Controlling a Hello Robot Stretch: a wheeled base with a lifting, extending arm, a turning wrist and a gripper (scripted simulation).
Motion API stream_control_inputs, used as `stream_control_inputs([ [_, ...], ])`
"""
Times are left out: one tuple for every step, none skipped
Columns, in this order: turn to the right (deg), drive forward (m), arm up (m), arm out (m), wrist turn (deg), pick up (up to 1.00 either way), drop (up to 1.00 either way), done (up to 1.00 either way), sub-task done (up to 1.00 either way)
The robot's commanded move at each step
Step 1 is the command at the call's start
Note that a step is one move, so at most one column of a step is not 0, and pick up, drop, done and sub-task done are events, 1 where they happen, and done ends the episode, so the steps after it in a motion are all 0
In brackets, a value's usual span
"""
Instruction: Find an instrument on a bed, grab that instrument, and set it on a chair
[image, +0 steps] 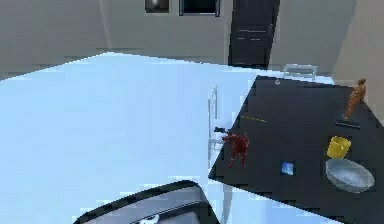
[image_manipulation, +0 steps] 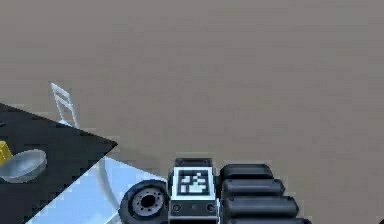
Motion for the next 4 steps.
stream_control_inputs([
  [24.0, 0.00, 0.00, 0.00, 0.0, 0.00, 0.00, 0.00, 0.00],
  [0.0, 0.25, 0.00, 0.00, 0.0, 0.00, 0.00, 0.00, 0.00],
  [-42.0, 0.00, 0.00, 0.00, 0.0, 0.00, 0.00, 0.00, 0.00],
  [0.0, 0.00, 0.00, 0.08, 0.0, 0.00, 0.00, 0.00, 0.00],
])
